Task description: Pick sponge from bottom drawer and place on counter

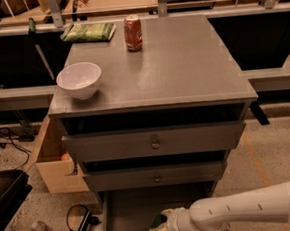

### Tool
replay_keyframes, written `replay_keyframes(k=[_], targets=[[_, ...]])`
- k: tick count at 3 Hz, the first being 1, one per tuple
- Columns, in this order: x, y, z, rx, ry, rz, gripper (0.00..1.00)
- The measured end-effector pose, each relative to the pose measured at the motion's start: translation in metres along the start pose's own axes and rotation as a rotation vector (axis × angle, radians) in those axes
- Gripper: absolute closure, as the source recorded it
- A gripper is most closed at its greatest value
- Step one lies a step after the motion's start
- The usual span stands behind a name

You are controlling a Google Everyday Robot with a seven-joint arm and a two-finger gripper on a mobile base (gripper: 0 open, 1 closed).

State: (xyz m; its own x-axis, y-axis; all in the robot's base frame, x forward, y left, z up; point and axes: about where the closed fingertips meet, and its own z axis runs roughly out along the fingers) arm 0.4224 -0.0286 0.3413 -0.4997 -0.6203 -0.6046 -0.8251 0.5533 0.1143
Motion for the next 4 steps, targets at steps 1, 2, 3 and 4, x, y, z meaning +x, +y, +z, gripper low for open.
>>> replay_keyframes(k=[1, 2, 3, 4], targets=[[0.0, 0.046, -0.063, -0.009, 0.019, 0.084, 1.0], [0.013, 0.065, -0.091, -0.001, 0.061, 0.046, 1.0], [0.013, 0.065, -0.091, -0.001, 0.061, 0.046, 1.0], [0.004, 0.058, -0.11, 0.025, 0.05, 0.058, 1.0]])
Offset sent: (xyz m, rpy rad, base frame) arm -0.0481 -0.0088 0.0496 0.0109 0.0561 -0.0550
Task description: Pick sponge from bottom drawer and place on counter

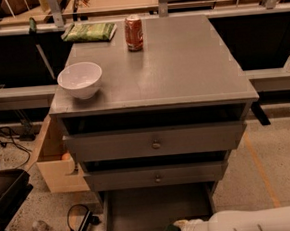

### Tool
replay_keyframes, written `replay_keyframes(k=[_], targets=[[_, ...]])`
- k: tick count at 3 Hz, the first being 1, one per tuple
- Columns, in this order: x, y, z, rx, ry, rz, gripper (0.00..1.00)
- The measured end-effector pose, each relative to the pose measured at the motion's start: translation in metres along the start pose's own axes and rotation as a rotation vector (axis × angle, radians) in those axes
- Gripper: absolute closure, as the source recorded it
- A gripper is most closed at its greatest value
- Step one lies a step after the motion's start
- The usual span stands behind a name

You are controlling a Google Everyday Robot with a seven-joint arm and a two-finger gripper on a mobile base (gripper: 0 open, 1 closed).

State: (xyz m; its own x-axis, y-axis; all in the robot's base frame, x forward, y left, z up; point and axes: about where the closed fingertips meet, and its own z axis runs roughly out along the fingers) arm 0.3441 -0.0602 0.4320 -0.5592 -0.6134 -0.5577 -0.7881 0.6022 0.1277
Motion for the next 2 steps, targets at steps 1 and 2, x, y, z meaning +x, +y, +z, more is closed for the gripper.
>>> replay_keyframes(k=[1, 2], targets=[[-0.024, -0.011, -0.068, 0.056, -0.053, 0.083, 1.0], [-0.058, -0.034, -0.144, 0.116, -0.108, 0.14, 1.0]])
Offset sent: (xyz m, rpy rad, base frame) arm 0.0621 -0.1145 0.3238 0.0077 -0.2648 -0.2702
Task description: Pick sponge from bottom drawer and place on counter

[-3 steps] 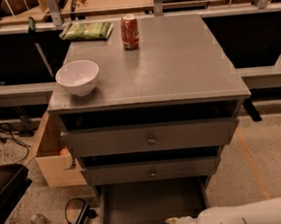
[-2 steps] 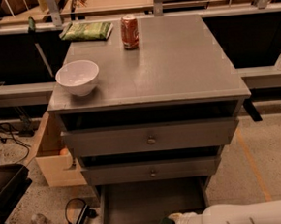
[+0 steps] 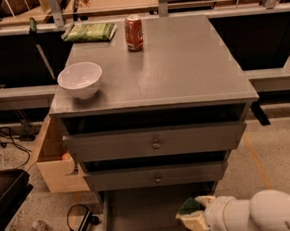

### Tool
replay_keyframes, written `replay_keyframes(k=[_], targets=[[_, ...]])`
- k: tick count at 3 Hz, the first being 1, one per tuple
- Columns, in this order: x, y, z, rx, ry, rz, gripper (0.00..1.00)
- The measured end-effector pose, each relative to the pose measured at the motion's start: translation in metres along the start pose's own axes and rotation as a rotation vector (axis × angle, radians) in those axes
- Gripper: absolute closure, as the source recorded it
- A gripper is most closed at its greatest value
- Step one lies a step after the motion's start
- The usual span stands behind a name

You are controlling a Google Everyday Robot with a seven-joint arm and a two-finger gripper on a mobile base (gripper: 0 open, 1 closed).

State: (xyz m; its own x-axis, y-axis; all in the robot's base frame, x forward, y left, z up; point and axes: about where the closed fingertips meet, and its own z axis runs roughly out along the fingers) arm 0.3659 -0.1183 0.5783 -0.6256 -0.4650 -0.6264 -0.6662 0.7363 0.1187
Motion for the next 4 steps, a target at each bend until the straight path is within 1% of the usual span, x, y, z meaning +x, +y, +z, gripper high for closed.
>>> replay_keyframes(k=[1, 2, 3, 4], targets=[[-0.062, -0.019, -0.07, 0.066, -0.052, -0.029, 1.0], [-0.112, -0.023, -0.128, 0.151, -0.095, -0.093, 1.0], [-0.114, -0.024, -0.129, 0.153, -0.099, -0.092, 1.0], [-0.152, -0.045, -0.146, 0.188, -0.169, -0.073, 1.0]])
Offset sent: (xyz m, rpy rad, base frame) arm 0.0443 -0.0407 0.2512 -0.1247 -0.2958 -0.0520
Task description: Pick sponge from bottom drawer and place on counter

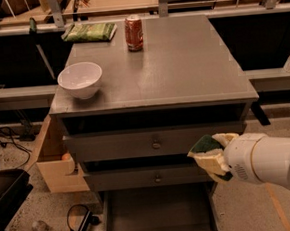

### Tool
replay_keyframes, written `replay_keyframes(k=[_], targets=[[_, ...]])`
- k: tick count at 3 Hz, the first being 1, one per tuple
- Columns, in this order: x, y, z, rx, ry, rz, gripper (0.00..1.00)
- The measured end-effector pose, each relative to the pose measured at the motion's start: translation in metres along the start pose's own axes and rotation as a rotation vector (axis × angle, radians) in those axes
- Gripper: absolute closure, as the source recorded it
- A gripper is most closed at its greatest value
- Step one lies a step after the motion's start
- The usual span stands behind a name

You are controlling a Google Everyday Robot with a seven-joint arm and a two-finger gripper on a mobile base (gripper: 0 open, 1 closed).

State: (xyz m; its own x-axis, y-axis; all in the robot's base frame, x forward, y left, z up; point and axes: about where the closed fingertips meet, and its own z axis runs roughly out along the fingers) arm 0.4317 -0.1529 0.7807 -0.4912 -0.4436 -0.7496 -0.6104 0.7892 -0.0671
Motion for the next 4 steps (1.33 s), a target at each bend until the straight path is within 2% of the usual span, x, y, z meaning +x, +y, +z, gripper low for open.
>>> replay_keyframes(k=[1, 2, 3, 4], targets=[[-0.057, -0.036, -0.015, 0.032, -0.058, -0.002, 1.0], [-0.112, -0.084, -0.016, 0.053, -0.072, -0.022, 1.0], [-0.151, -0.121, 0.005, 0.031, -0.05, -0.05, 1.0], [-0.175, -0.146, 0.054, -0.054, -0.013, -0.089, 1.0]])
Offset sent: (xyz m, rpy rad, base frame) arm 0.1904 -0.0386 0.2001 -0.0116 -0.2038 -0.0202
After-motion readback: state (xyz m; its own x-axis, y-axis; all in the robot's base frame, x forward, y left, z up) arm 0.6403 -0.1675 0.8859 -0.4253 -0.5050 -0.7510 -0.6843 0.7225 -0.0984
